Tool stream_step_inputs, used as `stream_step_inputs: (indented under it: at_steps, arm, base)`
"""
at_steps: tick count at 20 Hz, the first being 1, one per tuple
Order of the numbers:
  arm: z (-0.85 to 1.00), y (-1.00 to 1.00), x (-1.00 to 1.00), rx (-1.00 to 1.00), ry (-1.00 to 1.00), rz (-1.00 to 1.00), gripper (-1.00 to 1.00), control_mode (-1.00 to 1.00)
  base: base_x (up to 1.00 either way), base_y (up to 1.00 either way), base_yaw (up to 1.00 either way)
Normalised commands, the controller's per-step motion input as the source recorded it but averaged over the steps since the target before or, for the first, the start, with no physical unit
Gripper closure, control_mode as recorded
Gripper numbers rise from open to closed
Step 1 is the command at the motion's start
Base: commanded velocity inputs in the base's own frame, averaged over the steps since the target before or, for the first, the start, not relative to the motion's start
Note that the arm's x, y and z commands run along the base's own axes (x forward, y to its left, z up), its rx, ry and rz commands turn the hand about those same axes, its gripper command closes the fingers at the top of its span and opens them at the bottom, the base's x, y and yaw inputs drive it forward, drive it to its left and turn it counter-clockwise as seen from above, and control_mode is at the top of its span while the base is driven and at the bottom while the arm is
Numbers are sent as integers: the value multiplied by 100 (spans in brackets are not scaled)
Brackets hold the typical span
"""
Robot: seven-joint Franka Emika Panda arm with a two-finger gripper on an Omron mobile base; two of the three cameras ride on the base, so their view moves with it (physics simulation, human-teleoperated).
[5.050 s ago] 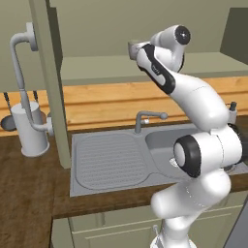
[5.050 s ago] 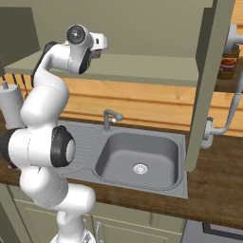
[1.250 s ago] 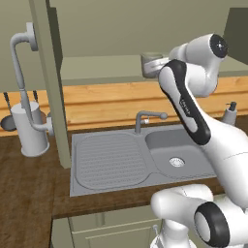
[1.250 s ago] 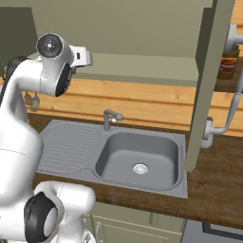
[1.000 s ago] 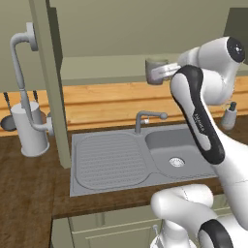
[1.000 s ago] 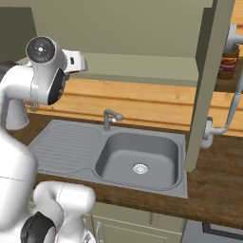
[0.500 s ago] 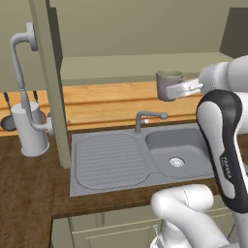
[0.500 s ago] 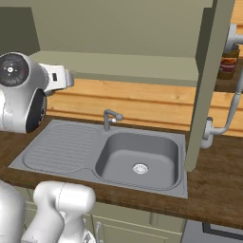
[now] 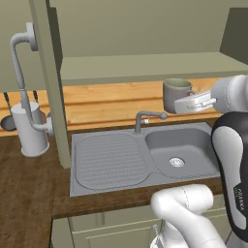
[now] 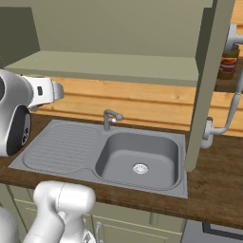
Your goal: Gather all objects into one cabinet and sort the glasses and bowls to opposite sides.
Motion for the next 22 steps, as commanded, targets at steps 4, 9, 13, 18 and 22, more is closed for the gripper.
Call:
stream_step_inputs:
  at_steps: [4,9,13,18,22]
  arm:
    - [0,0,0,0,0,0,100,-100]
    - [0,0,-16,0,0,0,100,100]
    - [0,0,0,0,0,0,100,100]
    - [0,0,0,0,0,0,100,100]
    - [0,0,0,0,0,0,100,100]
  base:
    - [0,0,0]
    - [-40,0,0]
    - [-100,0,0]
    - [-100,0,0]
    - [-88,0,51]
